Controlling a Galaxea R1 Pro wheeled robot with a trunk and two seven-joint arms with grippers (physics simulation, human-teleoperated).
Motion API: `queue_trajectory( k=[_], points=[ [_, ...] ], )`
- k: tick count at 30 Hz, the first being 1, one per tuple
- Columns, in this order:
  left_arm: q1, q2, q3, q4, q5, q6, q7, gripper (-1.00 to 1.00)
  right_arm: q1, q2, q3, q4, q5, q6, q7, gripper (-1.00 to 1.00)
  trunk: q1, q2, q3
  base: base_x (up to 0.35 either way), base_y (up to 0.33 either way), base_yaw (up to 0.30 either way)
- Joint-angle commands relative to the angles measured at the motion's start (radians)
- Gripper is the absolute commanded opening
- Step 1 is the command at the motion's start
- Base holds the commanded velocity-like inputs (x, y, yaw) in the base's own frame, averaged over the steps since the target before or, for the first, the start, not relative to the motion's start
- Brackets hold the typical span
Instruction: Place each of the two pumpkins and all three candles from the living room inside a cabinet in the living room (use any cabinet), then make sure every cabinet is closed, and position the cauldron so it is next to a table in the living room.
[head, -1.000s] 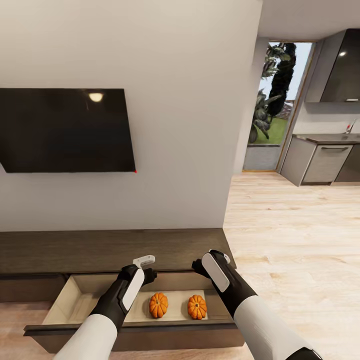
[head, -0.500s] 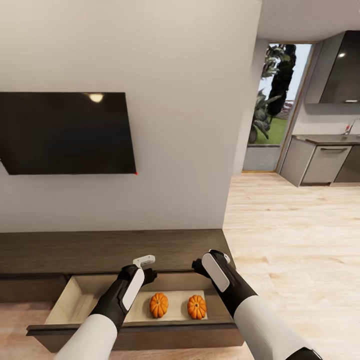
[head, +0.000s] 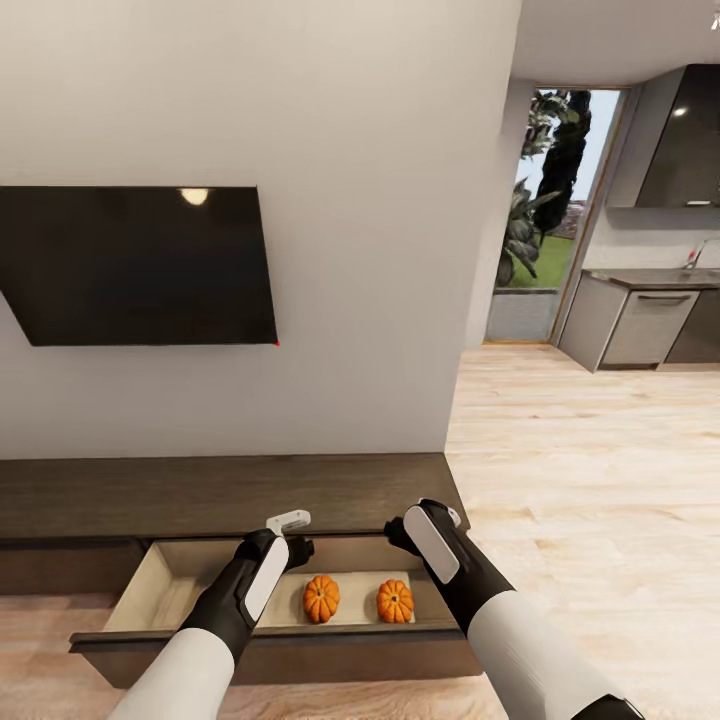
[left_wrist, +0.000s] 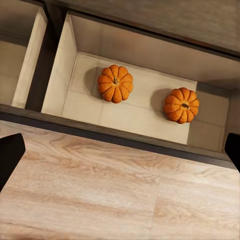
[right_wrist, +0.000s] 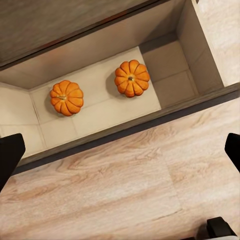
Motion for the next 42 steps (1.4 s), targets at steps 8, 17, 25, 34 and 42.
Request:
queue_trajectory(
  k=[8,17,25,34,42],
  points=[
    [0.000,0.000,0.000,0.000,0.000,0.000,-0.001,1.00,0.000,0.000,0.000,0.000,0.000,0.000,0.000,1.00,0.000,0.000,0.000,-0.043,0.000,0.000],
    [0.000,0.000,0.000,0.000,0.000,0.000,-0.001,1.00,0.000,0.000,0.000,0.000,0.000,0.001,0.000,1.00,0.000,0.000,0.000,-0.304,0.000,0.000],
    [0.000,0.000,0.000,0.000,0.000,0.000,-0.001,1.00,0.000,0.000,0.000,0.000,0.000,0.000,0.000,1.00,0.000,0.000,0.000,-0.333,0.000,0.000],
    [0.000,0.000,0.000,0.000,0.000,0.000,-0.001,1.00,0.000,0.000,0.000,0.000,0.000,-0.001,0.000,1.00,0.000,0.000,0.000,-0.334,0.000,0.000],
    [0.000,0.000,0.000,0.000,0.000,0.000,-0.001,1.00,0.000,0.000,0.000,0.000,0.000,-0.001,0.000,1.00,0.000,0.000,0.000,-0.300,0.000,0.000]
  ],
)
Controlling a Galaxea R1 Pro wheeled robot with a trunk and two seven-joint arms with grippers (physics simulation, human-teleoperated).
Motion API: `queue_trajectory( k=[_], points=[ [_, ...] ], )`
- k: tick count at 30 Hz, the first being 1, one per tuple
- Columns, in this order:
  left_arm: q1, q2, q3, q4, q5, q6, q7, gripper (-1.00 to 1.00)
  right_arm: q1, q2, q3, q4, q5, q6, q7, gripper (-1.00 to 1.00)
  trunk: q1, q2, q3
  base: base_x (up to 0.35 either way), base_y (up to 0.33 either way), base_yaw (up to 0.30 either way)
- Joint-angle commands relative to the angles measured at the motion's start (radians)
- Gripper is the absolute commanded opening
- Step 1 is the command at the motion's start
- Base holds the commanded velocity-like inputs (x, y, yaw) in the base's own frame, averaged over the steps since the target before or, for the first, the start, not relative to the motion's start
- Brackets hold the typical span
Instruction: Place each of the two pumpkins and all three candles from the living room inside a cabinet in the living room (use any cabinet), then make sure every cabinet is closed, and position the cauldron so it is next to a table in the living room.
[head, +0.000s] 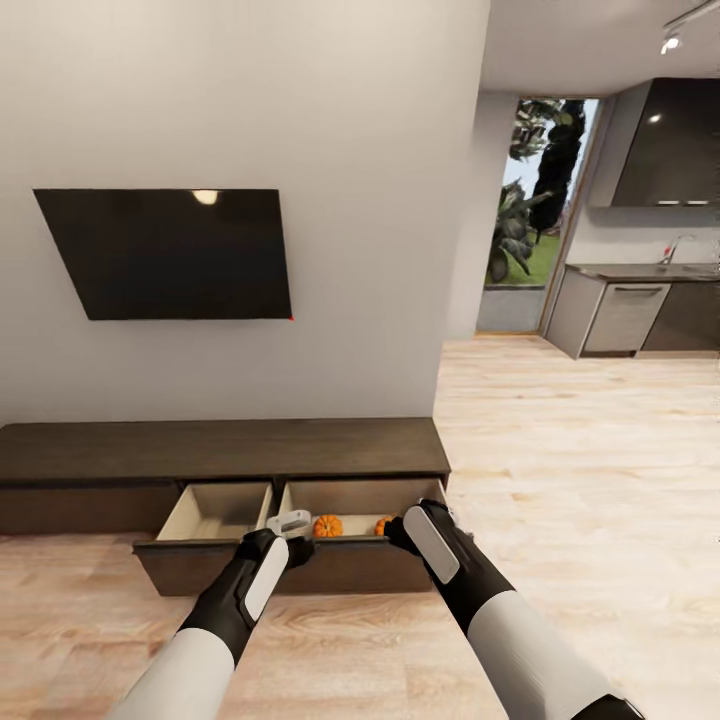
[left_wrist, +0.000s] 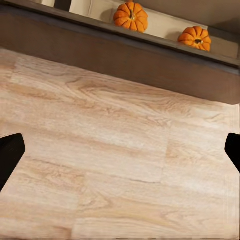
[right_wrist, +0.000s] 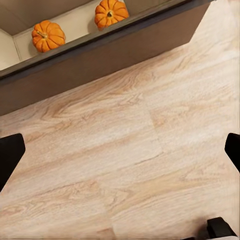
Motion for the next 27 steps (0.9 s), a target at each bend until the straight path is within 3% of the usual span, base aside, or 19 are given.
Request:
queue_trajectory(
  k=[1,10,27],
  points=[
    [0.000,0.000,0.000,0.000,0.000,0.000,0.000,1.00,0.000,0.000,0.000,0.000,0.000,0.000,0.000,1.00,0.000,0.000,0.000,-0.265,0.000,0.000],
    [0.000,0.000,0.000,0.000,0.000,0.000,0.000,1.00,0.000,0.000,0.001,0.000,0.000,0.000,0.000,1.00,0.034,-0.063,-0.028,-0.219,0.000,0.000],
    [0.000,0.000,0.001,-0.002,0.000,-0.008,-0.002,1.00,0.000,0.000,0.001,0.002,0.000,-0.001,0.000,1.00,0.100,-0.182,-0.081,-0.013,0.000,0.000]
  ],
)
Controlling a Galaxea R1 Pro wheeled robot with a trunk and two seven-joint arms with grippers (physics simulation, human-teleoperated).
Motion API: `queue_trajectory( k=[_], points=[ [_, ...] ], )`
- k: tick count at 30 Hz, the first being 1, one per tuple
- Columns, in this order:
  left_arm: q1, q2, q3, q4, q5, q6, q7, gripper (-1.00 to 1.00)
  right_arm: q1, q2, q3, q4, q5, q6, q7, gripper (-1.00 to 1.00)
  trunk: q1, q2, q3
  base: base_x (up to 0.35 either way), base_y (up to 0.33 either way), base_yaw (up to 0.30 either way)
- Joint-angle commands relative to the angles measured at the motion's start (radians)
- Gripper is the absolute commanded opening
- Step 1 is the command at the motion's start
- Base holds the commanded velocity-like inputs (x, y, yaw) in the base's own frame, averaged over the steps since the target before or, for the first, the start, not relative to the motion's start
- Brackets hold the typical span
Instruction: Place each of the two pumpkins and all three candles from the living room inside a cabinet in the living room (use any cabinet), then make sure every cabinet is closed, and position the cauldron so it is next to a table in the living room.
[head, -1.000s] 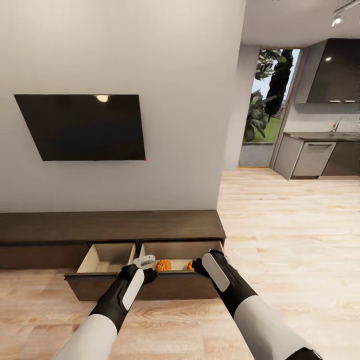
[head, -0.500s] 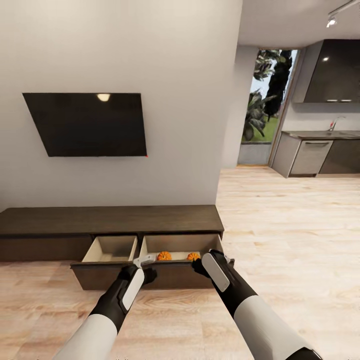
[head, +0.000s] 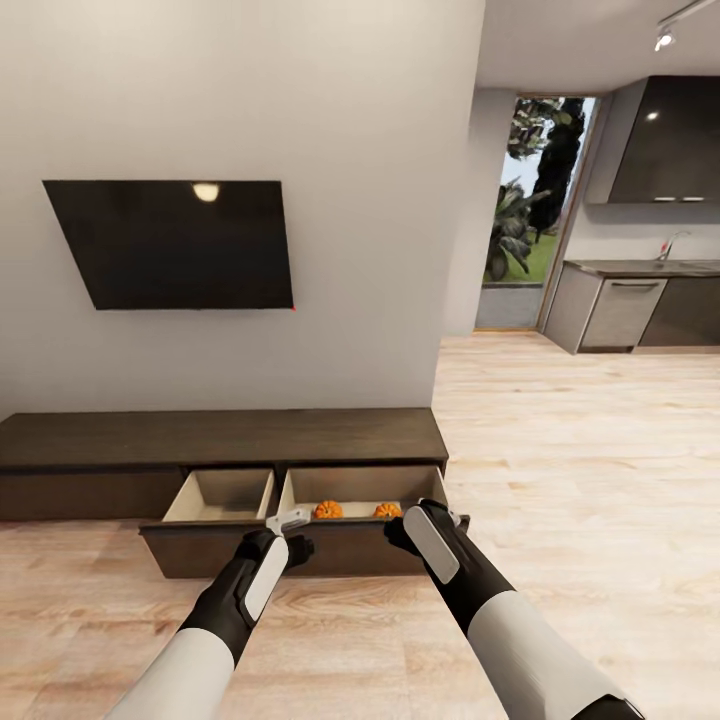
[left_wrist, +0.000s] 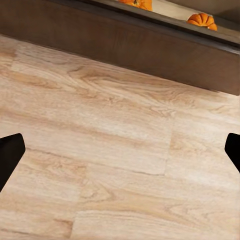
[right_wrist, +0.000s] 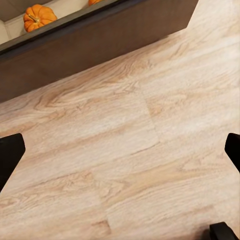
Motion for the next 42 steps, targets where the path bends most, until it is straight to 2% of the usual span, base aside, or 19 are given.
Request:
queue_trajectory(
  k=[1,8,13,18,25,31,35,39,40,42],
  points=[
    [0.000,0.000,0.000,0.000,0.000,-0.001,0.000,1.00,0.000,0.000,0.000,0.000,0.000,0.000,0.000,1.00,0.004,-0.007,-0.003,0.000,0.000,0.000],
    [0.000,0.000,0.003,0.001,0.000,-0.006,0.000,1.00,0.000,0.000,0.000,0.004,0.001,-0.001,0.000,1.00,0.031,-0.056,-0.025,0.000,0.000,0.000],
    [0.003,0.000,0.003,0.003,-0.007,-0.001,-0.001,1.00,-0.001,0.000,0.009,-0.001,0.029,-0.004,0.024,1.00,0.031,-0.056,-0.025,0.000,0.000,0.000],
    [0.003,0.006,0.001,0.007,0.005,-0.017,0.000,1.00,0.000,0.000,0.038,-0.009,0.003,-0.015,-0.005,1.00,0.031,-0.056,-0.025,0.000,0.000,0.000],
    [0.003,0.008,0.001,0.008,0.006,-0.016,0.001,1.00,0.000,-0.001,0.066,-0.009,0.002,-0.017,-0.009,1.00,0.031,-0.056,-0.025,0.000,0.000,0.000],
    [0.003,0.008,0.000,0.008,0.006,-0.017,0.001,1.00,0.001,-0.001,0.071,-0.009,0.002,-0.018,-0.009,1.00,0.054,-0.098,-0.044,0.000,0.000,0.000],
    [0.003,0.008,-0.003,0.009,0.005,-0.019,0.002,1.00,0.001,-0.002,0.087,-0.008,0.003,-0.019,-0.008,1.00,0.069,-0.126,-0.056,0.000,0.000,0.000],
    [0.003,0.008,-0.005,0.009,0.003,-0.024,0.002,1.00,0.000,-0.016,0.110,0.005,0.004,-0.036,-0.008,1.00,0.084,-0.154,-0.069,0.000,0.000,0.000],
    [0.003,0.008,-0.006,0.011,0.001,-0.025,0.001,1.00,0.000,-0.023,0.123,0.016,0.004,-0.062,-0.008,1.00,0.088,-0.161,-0.072,0.000,0.000,0.000],
    [0.003,0.011,-0.006,0.013,0.000,-0.039,0.001,1.00,0.000,-0.042,0.125,0.049,0.004,-0.084,-0.008,1.00,0.096,-0.175,-0.078,0.000,0.000,0.000]
  ],
)
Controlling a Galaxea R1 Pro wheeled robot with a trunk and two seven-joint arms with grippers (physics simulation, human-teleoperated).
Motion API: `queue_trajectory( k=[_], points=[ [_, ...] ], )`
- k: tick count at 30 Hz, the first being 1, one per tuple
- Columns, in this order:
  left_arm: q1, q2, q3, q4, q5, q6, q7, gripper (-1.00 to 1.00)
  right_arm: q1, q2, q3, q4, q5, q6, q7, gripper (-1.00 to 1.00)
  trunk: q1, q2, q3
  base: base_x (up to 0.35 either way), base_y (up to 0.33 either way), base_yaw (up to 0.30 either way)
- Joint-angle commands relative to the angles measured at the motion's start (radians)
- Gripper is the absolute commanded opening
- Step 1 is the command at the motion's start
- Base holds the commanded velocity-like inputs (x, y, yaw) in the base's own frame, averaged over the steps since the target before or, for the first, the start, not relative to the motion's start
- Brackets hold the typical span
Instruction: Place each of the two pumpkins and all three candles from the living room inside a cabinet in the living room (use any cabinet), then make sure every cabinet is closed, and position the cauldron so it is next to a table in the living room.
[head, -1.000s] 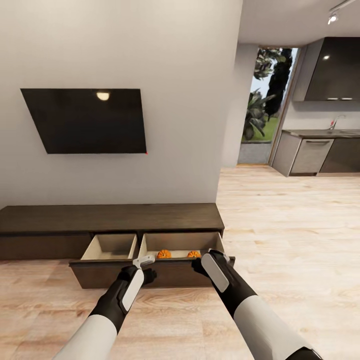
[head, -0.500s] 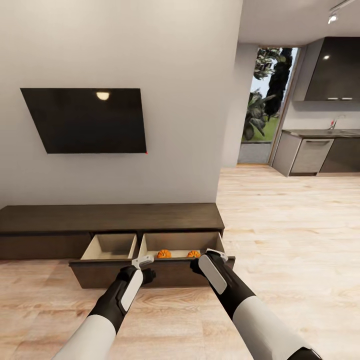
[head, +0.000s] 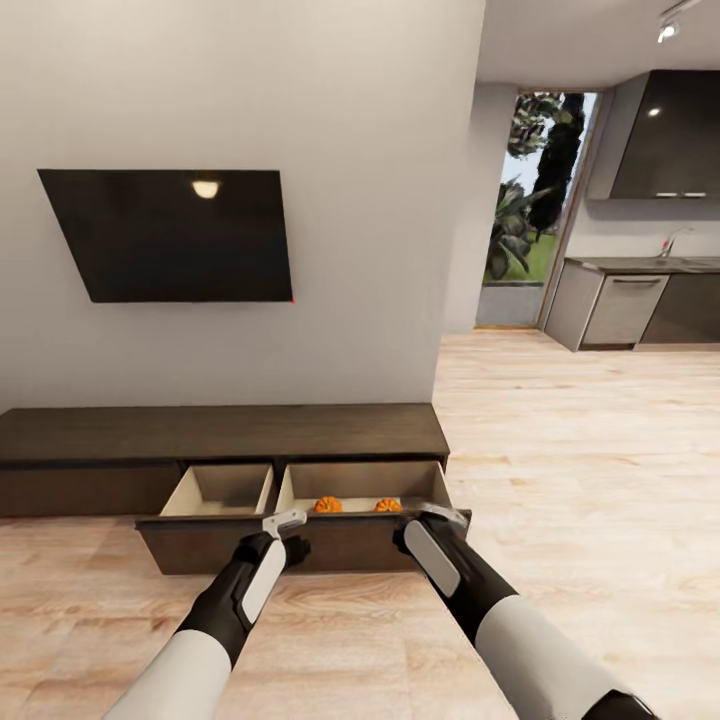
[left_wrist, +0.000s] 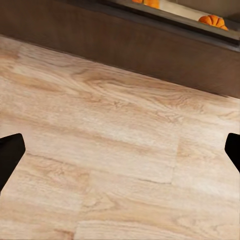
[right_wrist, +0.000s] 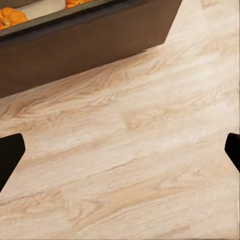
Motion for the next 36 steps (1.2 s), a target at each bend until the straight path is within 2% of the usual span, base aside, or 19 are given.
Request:
queue_trajectory(
  k=[1,5,8,11,13,15,19,21,24,26,29,32,36],
  points=[
    [0.000,0.003,-0.001,0.001,0.000,-0.012,0.000,1.00,0.000,-0.008,0.000,0.017,0.000,-0.006,0.000,1.00,0.004,-0.007,-0.003,0.000,0.000,0.000],
    [0.000,0.009,0.000,0.008,-0.012,-0.039,-0.001,1.00,0.000,-0.024,0.001,0.045,0.001,-0.015,0.025,1.00,0.019,-0.035,-0.016,0.000,0.000,0.000],
    [0.000,0.020,0.001,0.015,-0.039,-0.051,-0.001,1.00,0.001,-0.029,0.002,0.055,0.008,-0.018,0.097,1.00,0.031,-0.056,-0.025,0.000,0.000,0.000],
    [0.000,0.030,0.001,0.017,-0.051,-0.063,-0.003,1.00,0.001,-0.061,0.001,0.076,0.057,-0.059,0.164,1.00,0.042,-0.077,-0.035,0.000,0.000,0.000],
    [0.000,0.033,0.000,0.018,-0.053,-0.065,-0.004,1.00,0.001,-0.071,0.001,0.085,0.072,-0.096,0.190,1.00,0.050,-0.091,-0.041,0.000,0.000,0.000],
    [0.000,0.036,0.000,0.023,-0.054,-0.075,-0.005,1.00,0.001,-0.077,0.001,0.102,0.082,-0.131,0.227,1.00,0.058,-0.105,-0.047,0.000,0.000,0.000],
    [0.000,0.038,0.002,0.072,-0.057,-0.115,-0.006,1.00,0.001,-0.079,0.001,0.125,0.088,-0.151,0.275,1.00,0.073,-0.133,-0.060,0.000,0.000,0.000],
    [0.000,0.041,0.003,0.114,-0.073,-0.154,-0.007,1.00,0.001,-0.079,0.002,0.130,0.090,-0.155,0.290,1.00,0.081,-0.147,-0.066,0.000,0.000,0.000],
    [0.000,0.042,0.003,0.141,-0.129,-0.199,-0.013,1.00,0.001,-0.080,0.002,0.133,0.090,-0.159,0.298,1.00,0.092,-0.168,-0.075,0.000,0.000,0.000],
    [0.000,0.042,0.004,0.146,-0.158,-0.210,-0.033,1.00,0.001,-0.080,0.002,0.133,0.091,-0.164,0.300,1.00,0.100,-0.182,-0.082,0.000,0.000,0.000],
    [0.000,0.045,0.004,0.150,-0.192,-0.233,-0.105,1.00,0.001,-0.080,0.003,0.135,0.093,-0.198,0.302,1.00,0.111,-0.203,-0.091,0.000,0.000,0.000],
    [0.000,0.050,0.004,0.151,-0.203,-0.252,-0.165,1.00,0.001,-0.080,0.005,0.135,0.094,-0.216,0.304,1.00,0.123,-0.224,-0.100,0.000,0.000,0.000],
    [0.000,0.051,0.001,0.152,-0.206,-0.282,-0.184,1.00,0.001,-0.080,0.006,0.135,0.094,-0.222,0.313,1.00,0.138,-0.252,-0.113,0.000,0.000,0.000]
  ],
)
